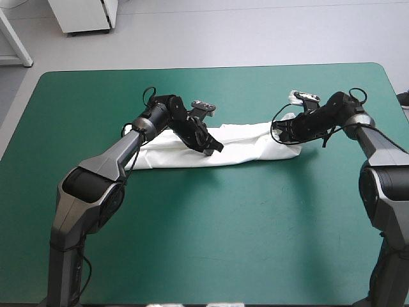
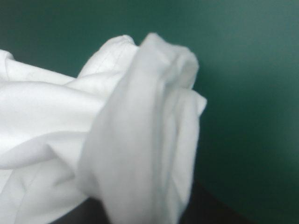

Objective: Fold the cloth

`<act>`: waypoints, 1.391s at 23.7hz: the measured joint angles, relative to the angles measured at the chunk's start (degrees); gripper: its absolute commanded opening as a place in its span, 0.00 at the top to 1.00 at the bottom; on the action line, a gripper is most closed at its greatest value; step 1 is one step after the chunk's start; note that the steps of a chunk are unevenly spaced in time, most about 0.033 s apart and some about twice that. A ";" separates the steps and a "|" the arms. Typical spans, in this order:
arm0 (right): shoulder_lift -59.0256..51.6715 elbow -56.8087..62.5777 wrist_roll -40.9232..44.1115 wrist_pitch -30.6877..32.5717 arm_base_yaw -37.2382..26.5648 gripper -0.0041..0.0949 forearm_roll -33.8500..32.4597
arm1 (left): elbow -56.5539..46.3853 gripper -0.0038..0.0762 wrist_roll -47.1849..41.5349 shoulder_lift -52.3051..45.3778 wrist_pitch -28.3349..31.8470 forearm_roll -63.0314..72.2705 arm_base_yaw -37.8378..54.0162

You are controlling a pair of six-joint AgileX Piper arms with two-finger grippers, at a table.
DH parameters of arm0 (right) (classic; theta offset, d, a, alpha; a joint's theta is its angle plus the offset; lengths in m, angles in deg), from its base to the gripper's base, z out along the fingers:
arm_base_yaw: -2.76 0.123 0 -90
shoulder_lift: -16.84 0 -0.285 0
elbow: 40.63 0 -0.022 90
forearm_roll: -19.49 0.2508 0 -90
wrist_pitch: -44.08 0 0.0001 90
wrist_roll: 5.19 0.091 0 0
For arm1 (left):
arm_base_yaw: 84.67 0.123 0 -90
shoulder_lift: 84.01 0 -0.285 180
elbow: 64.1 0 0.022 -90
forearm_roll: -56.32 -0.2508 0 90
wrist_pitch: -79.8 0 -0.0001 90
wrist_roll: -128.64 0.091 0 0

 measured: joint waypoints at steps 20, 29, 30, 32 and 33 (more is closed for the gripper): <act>-8.00 -9.74 0.87 10.12 0.62 0.98 -1.68 | 0.13 0.96 -2.39 0.00 -0.88 -1.05 -0.11; -9.50 -14.10 0.87 11.85 0.88 0.98 0.08 | 0.17 0.96 -2.39 0.00 -0.93 -1.43 -0.11; -9.50 -14.10 0.87 11.89 0.88 0.98 0.08 | 0.17 0.96 -2.39 -0.23 -1.14 -1.82 -0.11; -9.50 -14.10 0.87 11.89 0.88 0.98 0.08 | -0.01 0.96 -2.43 -1.74 -2.65 -5.48 -0.11; -9.50 -14.10 0.87 11.89 0.88 0.98 0.65 | -0.01 0.96 -2.71 -3.31 -3.70 -8.34 -0.11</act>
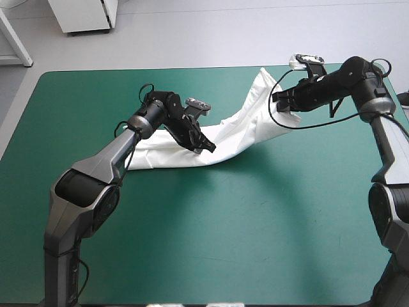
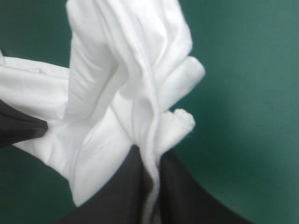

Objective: Fold the cloth

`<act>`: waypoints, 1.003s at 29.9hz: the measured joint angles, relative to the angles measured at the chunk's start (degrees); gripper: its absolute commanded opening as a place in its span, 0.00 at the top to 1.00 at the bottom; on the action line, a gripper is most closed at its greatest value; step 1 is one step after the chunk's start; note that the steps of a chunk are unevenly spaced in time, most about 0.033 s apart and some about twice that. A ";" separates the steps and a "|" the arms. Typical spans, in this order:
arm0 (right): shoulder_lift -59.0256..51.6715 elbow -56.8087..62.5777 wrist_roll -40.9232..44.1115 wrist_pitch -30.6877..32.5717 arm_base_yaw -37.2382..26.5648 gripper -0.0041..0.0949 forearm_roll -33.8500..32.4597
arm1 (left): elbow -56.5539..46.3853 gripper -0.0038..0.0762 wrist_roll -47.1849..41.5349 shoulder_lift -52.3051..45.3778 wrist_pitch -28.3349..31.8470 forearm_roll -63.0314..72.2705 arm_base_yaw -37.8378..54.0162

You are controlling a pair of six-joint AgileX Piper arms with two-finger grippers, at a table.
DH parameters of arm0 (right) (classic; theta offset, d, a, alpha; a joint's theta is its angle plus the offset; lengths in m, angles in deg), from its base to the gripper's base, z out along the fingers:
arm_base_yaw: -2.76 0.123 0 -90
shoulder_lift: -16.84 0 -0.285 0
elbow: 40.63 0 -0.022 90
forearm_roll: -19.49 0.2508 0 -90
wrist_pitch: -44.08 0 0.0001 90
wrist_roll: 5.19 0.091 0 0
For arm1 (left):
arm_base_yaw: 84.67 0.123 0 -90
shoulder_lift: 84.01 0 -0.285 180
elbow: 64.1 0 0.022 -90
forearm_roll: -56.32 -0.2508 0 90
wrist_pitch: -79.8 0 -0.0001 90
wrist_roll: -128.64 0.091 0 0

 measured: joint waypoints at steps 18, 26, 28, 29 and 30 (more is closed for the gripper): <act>0.36 -0.11 -4.67 -4.37 11.06 0.98 13.34 | 0.00 0.96 -2.67 -24.05 -6.66 -6.60 9.01; 5.69 -4.33 -4.73 -6.32 19.81 0.98 13.58 | 0.00 0.96 -4.89 -32.64 -7.05 -13.46 9.01; 7.58 -6.51 -4.77 -6.32 21.55 0.98 13.58 | 0.00 0.96 -5.82 -33.94 -7.05 -16.78 9.01; 8.35 -7.52 -4.77 -6.27 22.16 0.98 13.58 | 0.00 0.96 -6.48 -34.51 -7.05 -18.59 9.05; 9.51 -9.15 -4.72 -6.22 22.98 0.98 13.58 | 0.00 0.96 -6.91 -34.98 -7.05 -20.31 9.10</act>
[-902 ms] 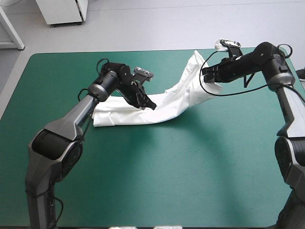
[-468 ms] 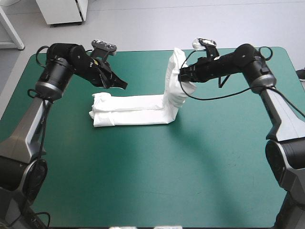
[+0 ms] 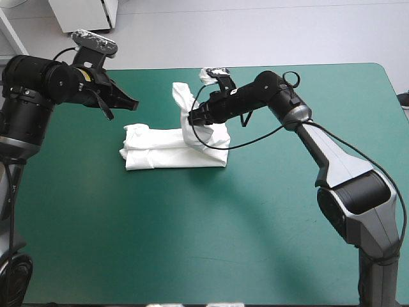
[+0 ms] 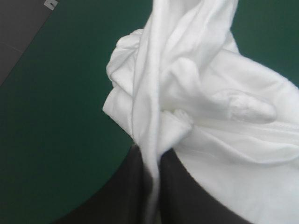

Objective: Fold the cloth

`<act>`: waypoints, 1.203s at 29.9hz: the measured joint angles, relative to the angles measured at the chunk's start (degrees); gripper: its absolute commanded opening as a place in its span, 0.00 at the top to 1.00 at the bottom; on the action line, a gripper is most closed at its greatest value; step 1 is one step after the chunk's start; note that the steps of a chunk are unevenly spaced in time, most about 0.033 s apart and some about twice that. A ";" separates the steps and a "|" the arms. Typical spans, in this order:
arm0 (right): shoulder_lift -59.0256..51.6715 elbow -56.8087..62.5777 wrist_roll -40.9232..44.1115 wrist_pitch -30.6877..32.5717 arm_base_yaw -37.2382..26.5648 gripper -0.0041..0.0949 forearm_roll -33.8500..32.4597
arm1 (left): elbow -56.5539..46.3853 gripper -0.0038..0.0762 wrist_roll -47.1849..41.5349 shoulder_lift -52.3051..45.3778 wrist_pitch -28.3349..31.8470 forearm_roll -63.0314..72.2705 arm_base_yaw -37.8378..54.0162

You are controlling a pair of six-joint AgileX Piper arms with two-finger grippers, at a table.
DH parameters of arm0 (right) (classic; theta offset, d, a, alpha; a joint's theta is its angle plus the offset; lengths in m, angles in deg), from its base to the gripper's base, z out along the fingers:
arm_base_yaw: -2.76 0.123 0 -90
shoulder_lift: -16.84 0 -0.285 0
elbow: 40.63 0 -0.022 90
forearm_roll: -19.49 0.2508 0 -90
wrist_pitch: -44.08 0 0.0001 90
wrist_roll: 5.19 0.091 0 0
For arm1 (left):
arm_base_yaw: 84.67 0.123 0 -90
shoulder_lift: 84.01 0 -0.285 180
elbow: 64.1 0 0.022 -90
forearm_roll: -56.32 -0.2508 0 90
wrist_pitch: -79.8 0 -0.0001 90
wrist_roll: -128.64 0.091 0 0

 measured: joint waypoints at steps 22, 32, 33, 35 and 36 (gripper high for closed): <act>16.16 -9.79 0.08 0.46 7.74 0.97 2.29 | 0.00 0.96 -2.00 -1.36 5.19 -3.47 8.49; 16.38 -14.94 -1.33 3.40 7.89 0.52 -2.75 | 0.00 0.96 -1.95 -1.49 3.99 -2.17 8.49; 16.38 -15.97 -0.86 4.05 7.89 0.47 -4.01 | 0.00 0.96 -1.95 -1.53 3.78 -2.04 8.49; 16.38 -17.87 0.40 5.40 7.66 0.41 -5.58 | 0.00 0.96 -1.95 -1.82 3.43 -1.99 8.49; 16.38 -19.19 1.06 6.18 7.35 0.40 -6.06 | 0.00 0.96 -1.95 -2.05 3.41 -1.99 8.49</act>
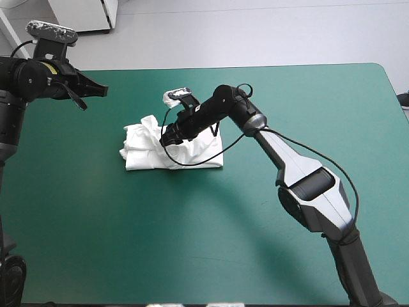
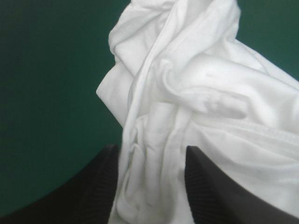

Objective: Fold the cloth

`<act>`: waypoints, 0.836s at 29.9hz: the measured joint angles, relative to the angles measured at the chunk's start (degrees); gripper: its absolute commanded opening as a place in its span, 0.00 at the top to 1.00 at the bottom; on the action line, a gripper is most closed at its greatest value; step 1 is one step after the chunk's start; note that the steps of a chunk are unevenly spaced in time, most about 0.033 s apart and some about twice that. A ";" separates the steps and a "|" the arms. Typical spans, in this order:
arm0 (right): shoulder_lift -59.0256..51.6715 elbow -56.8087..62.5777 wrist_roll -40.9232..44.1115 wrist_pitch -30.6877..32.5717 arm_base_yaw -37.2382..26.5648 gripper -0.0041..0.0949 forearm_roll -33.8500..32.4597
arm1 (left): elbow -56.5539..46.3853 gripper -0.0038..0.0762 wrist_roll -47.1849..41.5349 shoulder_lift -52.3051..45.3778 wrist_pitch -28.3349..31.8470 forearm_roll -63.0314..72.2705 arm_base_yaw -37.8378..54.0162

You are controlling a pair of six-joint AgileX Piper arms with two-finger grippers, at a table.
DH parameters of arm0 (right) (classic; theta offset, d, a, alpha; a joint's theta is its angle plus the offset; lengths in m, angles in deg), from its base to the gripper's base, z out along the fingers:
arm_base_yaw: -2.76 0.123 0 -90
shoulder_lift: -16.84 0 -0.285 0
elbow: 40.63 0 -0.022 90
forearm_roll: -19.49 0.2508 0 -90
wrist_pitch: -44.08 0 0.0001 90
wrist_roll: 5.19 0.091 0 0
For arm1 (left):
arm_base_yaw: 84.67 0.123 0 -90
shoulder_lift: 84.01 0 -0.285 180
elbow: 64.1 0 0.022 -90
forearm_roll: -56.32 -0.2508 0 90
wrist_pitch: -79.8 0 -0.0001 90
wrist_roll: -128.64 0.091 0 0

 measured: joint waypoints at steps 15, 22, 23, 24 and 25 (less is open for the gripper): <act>-11.95 1.69 5.48 6.29 -15.86 0.40 -8.05 | -3.73 0.96 0.00 -6.80 -0.57 0.00 0.00; -19.90 15.37 4.63 5.22 -19.73 0.40 -8.24 | -8.38 0.96 -1.03 -8.26 -0.39 -4.12 0.00; -19.90 16.53 4.34 4.92 -19.57 0.40 -7.98 | -8.50 0.95 -1.18 -8.33 -0.39 -4.75 0.00; -19.83 17.33 4.08 4.56 -19.43 0.40 -7.92 | -8.56 0.93 -1.18 -8.45 -0.67 -5.15 0.00; -19.53 17.99 3.83 4.27 -19.26 0.40 -7.80 | -8.56 0.90 -1.23 -8.59 -1.02 -5.35 0.00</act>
